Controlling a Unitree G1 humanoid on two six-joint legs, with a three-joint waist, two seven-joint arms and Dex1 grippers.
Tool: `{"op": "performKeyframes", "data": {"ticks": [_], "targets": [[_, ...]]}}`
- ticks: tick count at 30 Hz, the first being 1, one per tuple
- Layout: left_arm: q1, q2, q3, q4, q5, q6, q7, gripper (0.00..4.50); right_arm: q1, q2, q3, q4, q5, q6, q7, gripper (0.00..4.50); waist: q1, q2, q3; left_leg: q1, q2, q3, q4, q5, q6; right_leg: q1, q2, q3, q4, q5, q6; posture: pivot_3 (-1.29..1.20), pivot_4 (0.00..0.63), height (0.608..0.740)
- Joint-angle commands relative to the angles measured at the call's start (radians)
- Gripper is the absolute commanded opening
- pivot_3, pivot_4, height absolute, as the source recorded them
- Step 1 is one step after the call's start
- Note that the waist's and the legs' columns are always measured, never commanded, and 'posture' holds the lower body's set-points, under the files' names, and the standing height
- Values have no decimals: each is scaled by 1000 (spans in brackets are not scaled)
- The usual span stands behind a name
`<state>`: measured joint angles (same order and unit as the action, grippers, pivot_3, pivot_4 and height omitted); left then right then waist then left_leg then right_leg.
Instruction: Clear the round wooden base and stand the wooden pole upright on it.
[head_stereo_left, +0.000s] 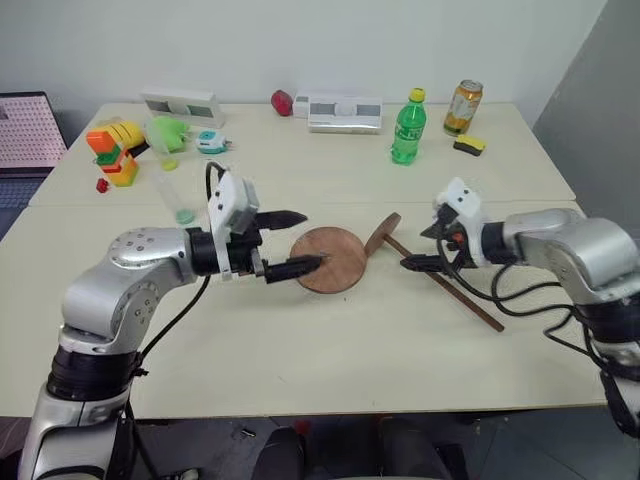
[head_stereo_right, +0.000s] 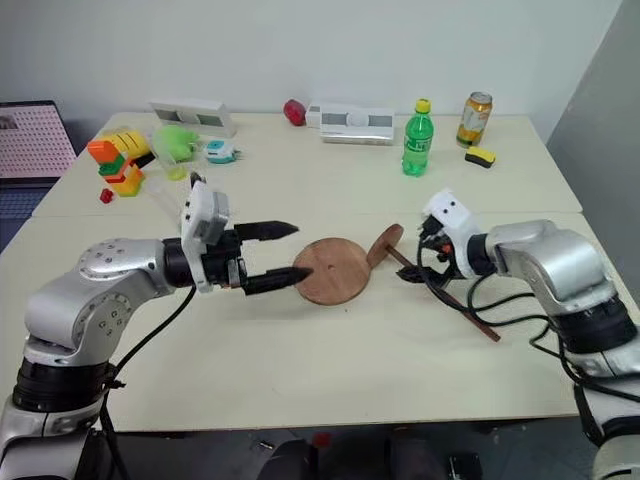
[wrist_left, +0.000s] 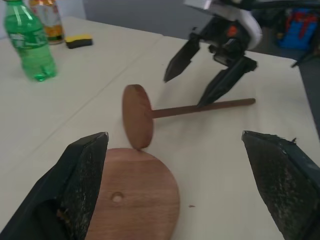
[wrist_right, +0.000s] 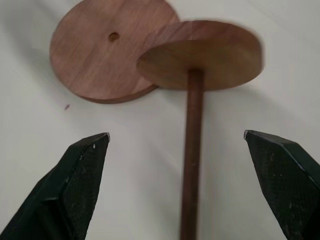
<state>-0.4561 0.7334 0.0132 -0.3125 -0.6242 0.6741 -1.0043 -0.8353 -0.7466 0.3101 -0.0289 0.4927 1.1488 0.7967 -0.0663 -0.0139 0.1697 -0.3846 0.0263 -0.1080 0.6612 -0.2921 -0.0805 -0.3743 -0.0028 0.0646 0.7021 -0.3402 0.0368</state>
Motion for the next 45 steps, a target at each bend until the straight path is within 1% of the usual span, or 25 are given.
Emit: {"op": "performKeyframes", "data": {"ticks": [1,4,7,9,10,11,18,19,20,21,22,23,26,27,29,31,32,33,34,36,37,40,42,45], "targets": [[12,-2,-1,-48,17,-36,9,4464,-73,16,46,82,-23,70,44,4500,4,0,0,0,0,0,0,0,0,0,0,0,0,0,0,0,150,740],[26,-13,12,-66,9,-27,37,4464,-94,22,91,137,-60,48,68,4500,15,0,0,-1,0,-1,0,0,0,0,0,-1,-1,0,0,0,150,740],[57,-11,29,-99,-5,-15,58,4464,-113,40,116,181,-83,36,91,4500,14,0,0,-1,0,-1,0,0,0,0,-1,-1,-2,0,0,0,150,740],[70,-10,37,-120,-16,-4,72,4500,-124,49,125,208,-103,20,103,4164,12,0,0,-1,0,-1,0,0,1,0,-1,-1,-2,0,0,0,150,740],[77,-9,45,-133,-24,5,81,4500,-134,54,131,220,-112,16,111,4074,11,0,0,-2,0,-1,0,0,1,-1,-1,-1,-2,0,0,0,150,740],[80,-8,49,-140,-30,12,88,4500,-140,57,135,230,-119,14,118,3755,11,0,0,-2,0,-1,0,0,1,-1,-1,-1,-2,0,0,0,150,740],[86,-5,51,-163,-45,29,110,4500,-200,92,151,320,-169,-1,156,2203,9,0,0,-2,0,-1,0,0,1,-1,-1,-1,-2,0,0,0,150,740],[86,-5,49,-165,-46,30,112,4500,-205,96,152,329,-176,-1,162,1894,9,0,0,-2,0,-1,0,0,1,-1,-1,-1,-2,0,0,0,150,740],[85,-5,48,-165,-47,30,113,4500,-210,100,153,338,-182,-2,167,1755,9,0,0,-2,0,-1,0,0,1,-1,-1,-1,-2,0,0,0,150,740],[85,-5,46,-167,-50,32,112,4500,-213,103,154,344,-186,0,172,1393,9,0,0,-2,0,-1,0,0,1,-1,-1,-1,-2,0,0,0,150,740],[86,-5,44,-170,-53,33,111,4500,-218,107,153,352,-187,7,176,1290,10,0,0,-2,0,-1,0,0,1,-1,-1,-1,-2,0,0,0,150,740],[87,-6,42,-174,-55,34,109,4500,-222,110,151,358,-188,14,180,1009,10,0,0,-2,0,-1,0,0,1,-1,-1,-1,-2,0,0,0,150,740],[86,-3,39,-172,-59,32,97,4500,-231,125,132,382,-191,33,180,344,9,0,0,-2,0,-1,0,0,1,-1,-1,-1,-2,0,0,0,150,740],[86,-1,40,-170,-59,31,94,4500,-233,129,125,388,-192,38,179,223,9,0,0,-2,0,-1,0,0,1,-1,-1,-1,-2,0,0,0,150,740],[93,-8,44,-174,-43,2,98,4500,-242,143,79,394,-172,49,177,225,9,0,0,-2,0,-1,0,0,1,-1,-1,-1,-2,0,0,0,150,740],[111,-12,53,-183,-55,-1,94,4500,-261,185,-34,374,-115,44,166,225,8,0,0,-2,0,-1,0,0,1,-1,-1,-1,-2,0,0,0,150,740],[133,-22,62,-193,-52,-15,105,4500,-257,214,-98,326,-97,-31,143,225,7,1,1,-2,0,0,0,0,1,-1,-1,-1,-1,0,0,0,150,740],[159,-39,75,-202,-47,-41,121,4500,-253,251,-167,278,-81,-98,101,225,5,1,1,-2,0,0,0,0,1,-1,-1,-1,-1,0,0,0,150,740],[189,-67,92,-214,-36,-86,138,4500,-256,292,-237,241,-59,-110,45,225,0,1,1,-2,0,0,0,0,1,-1,-1,-1,-1,0,0,0,150,740],[256,-91,117,-250,-32,-109,172,4500,-253,380,-351,155,-15,-104,-57,225,-5,2,1,-3,1,1,-1,0,0,-3,-1,1,1,0,0,0,150,740],[295,-100,131,-268,-37,-109,189,4500,-236,416,-372,100,-11,-139,-92,225,-6,2,1,-5,2,0,0,0,0,-5,0,0,1,0,0,0,150,740],[482,-167,192,-320,-35,-175,239,4500,-157,578,-403,-53,-36,-321,-248,225,-7,2,0,-7,2,-1,0,1,-2,-7,-1,-1,2,0,0,0,150,740],[582,-190,211,-345,-6,-226,247,4500,-116,660,-376,-75,-97,-464,-326,225,-11,2,1,-7,2,0,0,1,-2,-7,-2,0,2,0,0,0,150,740],[687,-210,222,-363,37,-285,266,4500,-79,769,-342,-23,-174,-642,-437,225,-8,2,1,-7,1,0,1,0,-1,-10,-3,1,8,0,0,0,150,740]]}}
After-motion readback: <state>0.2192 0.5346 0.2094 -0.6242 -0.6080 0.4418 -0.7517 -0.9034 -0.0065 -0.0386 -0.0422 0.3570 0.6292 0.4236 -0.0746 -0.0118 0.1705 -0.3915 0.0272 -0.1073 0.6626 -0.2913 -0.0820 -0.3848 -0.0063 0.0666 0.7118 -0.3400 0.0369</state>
